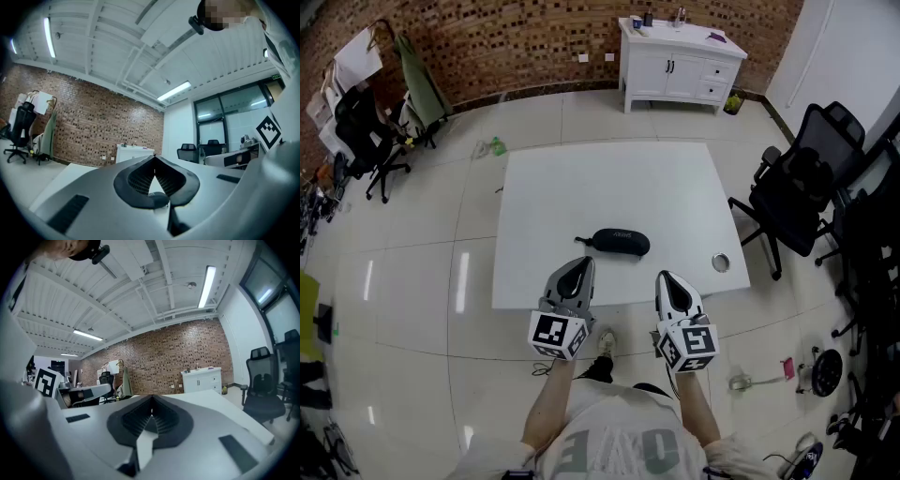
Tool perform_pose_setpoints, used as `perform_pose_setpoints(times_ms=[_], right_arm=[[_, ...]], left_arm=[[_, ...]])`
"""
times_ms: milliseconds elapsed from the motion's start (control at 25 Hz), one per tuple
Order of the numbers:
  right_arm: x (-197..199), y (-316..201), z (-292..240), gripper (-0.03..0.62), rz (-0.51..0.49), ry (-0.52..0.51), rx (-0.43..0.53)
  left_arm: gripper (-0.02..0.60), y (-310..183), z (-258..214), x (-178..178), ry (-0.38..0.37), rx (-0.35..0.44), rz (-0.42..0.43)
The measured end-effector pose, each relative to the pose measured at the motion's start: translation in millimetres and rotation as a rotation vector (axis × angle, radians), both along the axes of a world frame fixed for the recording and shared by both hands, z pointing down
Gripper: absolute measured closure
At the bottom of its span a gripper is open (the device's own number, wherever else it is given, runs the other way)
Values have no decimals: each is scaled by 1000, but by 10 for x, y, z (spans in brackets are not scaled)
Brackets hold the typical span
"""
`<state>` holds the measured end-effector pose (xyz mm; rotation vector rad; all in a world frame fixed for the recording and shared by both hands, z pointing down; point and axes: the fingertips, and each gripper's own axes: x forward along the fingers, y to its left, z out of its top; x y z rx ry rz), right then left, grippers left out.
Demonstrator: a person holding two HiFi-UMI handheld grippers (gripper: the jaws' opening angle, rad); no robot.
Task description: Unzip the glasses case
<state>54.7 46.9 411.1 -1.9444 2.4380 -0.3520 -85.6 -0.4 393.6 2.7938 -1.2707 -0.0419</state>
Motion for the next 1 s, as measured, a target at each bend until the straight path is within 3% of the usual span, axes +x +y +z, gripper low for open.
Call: perform_pose_setpoints(times_ms=[200,480,600,760,840,1000], right_arm=[[72,-785,153,594,28,-2,-38],[179,-1209,349,594,3,22,-78],[93,-1237,612,594,-66,68,-152],[153,-1155,1341,588,-90,148,-376],[157,-1106,1643,525,-109,181,-469],[17,-1174,1872,523,-150,256,-533]], left_arm=[[577,-829,19,123,-10,-9,37],[577,-1245,455,320,-70,-125,64],[577,-1365,656,418,-137,-186,106],[574,-1550,823,675,-250,-209,147],[572,-1618,942,867,-326,-219,191],[572,-1726,1263,1146,-488,-246,271]])
